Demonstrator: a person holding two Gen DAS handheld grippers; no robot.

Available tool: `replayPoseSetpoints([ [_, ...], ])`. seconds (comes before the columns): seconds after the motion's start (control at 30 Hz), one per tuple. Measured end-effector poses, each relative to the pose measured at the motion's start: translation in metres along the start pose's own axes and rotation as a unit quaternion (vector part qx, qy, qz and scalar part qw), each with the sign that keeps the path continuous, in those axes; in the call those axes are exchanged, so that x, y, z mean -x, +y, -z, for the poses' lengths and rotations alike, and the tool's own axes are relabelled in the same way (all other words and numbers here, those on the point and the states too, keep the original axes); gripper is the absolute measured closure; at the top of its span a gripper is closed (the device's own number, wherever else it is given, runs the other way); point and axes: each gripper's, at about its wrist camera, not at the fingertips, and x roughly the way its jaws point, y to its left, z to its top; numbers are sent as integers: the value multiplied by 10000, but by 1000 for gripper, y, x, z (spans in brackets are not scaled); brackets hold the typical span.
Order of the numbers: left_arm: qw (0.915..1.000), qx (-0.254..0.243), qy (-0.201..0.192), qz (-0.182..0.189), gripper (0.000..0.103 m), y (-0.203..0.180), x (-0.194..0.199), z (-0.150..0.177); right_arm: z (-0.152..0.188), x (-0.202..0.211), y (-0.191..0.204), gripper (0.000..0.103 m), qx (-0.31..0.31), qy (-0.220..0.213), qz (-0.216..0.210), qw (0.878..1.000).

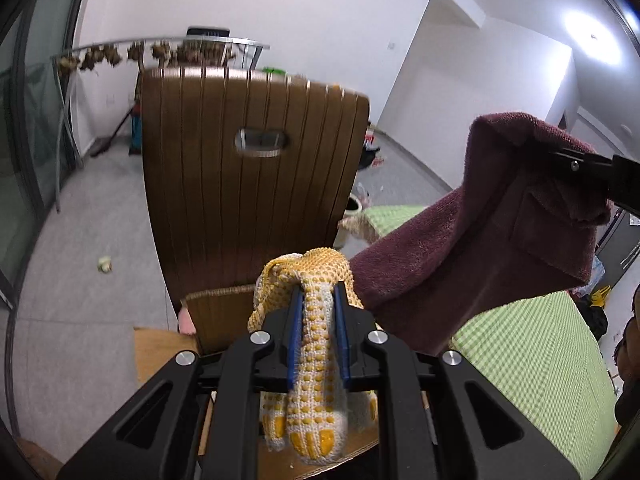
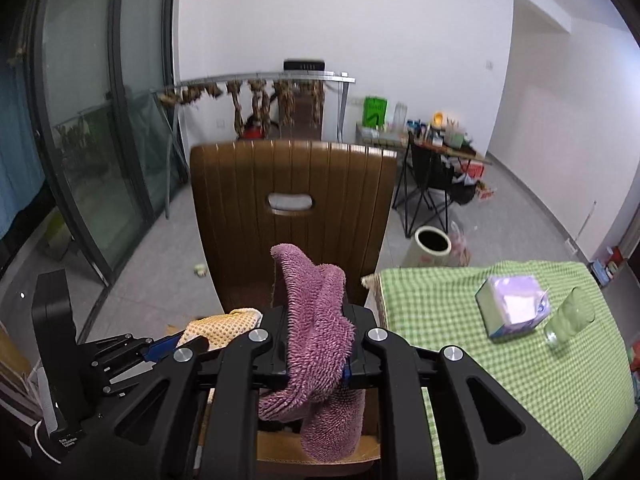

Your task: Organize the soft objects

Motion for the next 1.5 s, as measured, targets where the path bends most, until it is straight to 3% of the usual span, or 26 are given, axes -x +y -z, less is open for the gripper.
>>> replayPoseSetpoints([
  [0.27,9974,145,707,-87,91,7,-52,23,14,-49,-8,87,-55,473,194,9987],
  [0.5,9930,69,1177,-39,90,0,-78,51,47,-104,-13,86,-81,1236,18,9923],
  [0.57,9899,181,1404,-94,88,6,-94,60,60,-122,-14,85,-124,1563,-78,9876],
  [0.67,9831,293,1801,-166,76,12,-116,73,74,-145,-11,78,-89,2066,-68,9784],
  [0.77,9846,326,1665,-419,45,10,-118,77,90,-168,-12,51,-96,2585,-27,9660],
  [0.8,9859,342,1571,-460,41,9,-116,76,94,-173,-12,40,-91,2717,22,9624],
  [0.83,9863,302,1553,-461,39,7,-114,75,96,-176,-11,38,-73,2831,86,9590],
  [0.97,9858,188,1554,-601,34,4,-116,75,98,-179,-11,37,-41,2887,81,9574],
  [1.3,9879,259,1377,-668,34,8,-108,69,99,-172,-17,35,-93,2813,105,9595],
  [1.5,9910,181,1126,-704,34,-3,-87,59,87,-147,-21,35,-130,2532,97,9673],
])
